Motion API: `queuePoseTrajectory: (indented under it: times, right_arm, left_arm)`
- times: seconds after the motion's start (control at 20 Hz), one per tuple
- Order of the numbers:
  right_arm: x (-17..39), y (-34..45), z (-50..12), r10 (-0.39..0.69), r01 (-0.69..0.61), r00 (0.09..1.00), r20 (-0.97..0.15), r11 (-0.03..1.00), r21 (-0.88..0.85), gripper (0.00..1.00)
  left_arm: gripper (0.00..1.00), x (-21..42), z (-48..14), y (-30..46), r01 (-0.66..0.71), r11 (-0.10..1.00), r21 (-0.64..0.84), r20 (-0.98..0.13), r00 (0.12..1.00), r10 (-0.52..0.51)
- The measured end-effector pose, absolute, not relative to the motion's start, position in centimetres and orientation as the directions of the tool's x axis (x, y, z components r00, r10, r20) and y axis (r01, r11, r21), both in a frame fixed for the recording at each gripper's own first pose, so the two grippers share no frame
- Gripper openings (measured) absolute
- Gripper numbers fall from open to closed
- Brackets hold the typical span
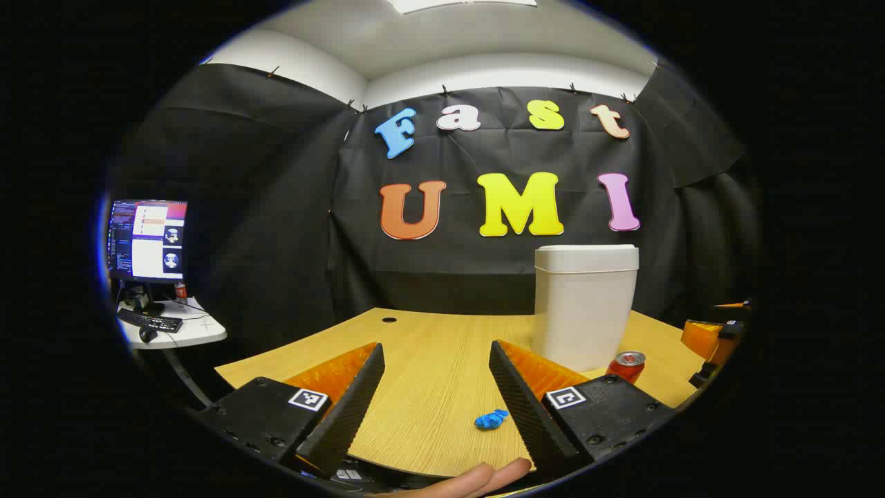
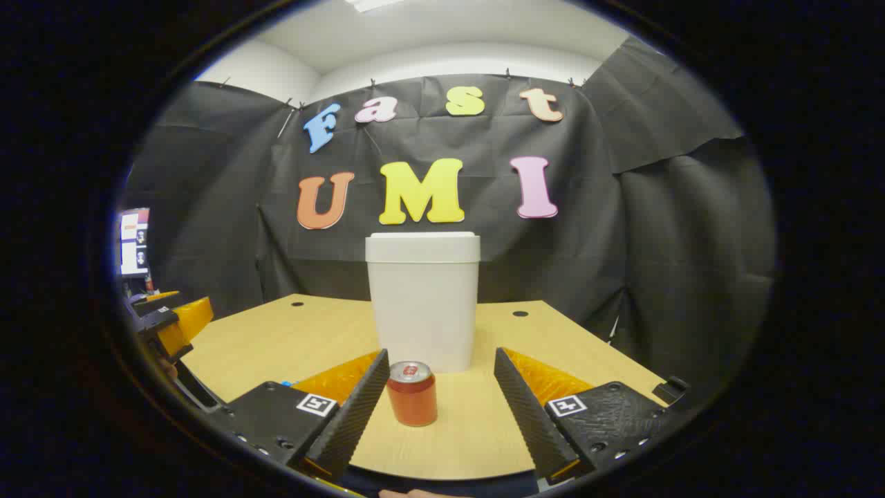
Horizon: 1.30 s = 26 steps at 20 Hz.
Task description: Press the lid of the desktop garbage bin to open it, pick up the crumpled paper on the desktop and throw it into the bin, then pick up the pop can on the desktop and drop it into the bin, and finally close the garbage bin lid.
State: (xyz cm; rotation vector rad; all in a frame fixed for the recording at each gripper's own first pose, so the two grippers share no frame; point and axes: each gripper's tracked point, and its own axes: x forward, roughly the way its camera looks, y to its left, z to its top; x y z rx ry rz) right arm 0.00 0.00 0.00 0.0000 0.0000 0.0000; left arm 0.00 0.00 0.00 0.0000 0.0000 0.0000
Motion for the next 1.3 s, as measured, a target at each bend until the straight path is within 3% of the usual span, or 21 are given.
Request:
queuePoseTrajectory:
  times: [1.3]
  right_arm:
    - [0.9, 0.1, -1.8, -0.003, 0.003, 0.999, -0.036, 1.000, -0.011, 0.96]
  left_arm:
    - [0.98, 0.5, -2.6, -1.7, 0.057, 0.998, 0.014, -0.064, 0.996, -0.056]
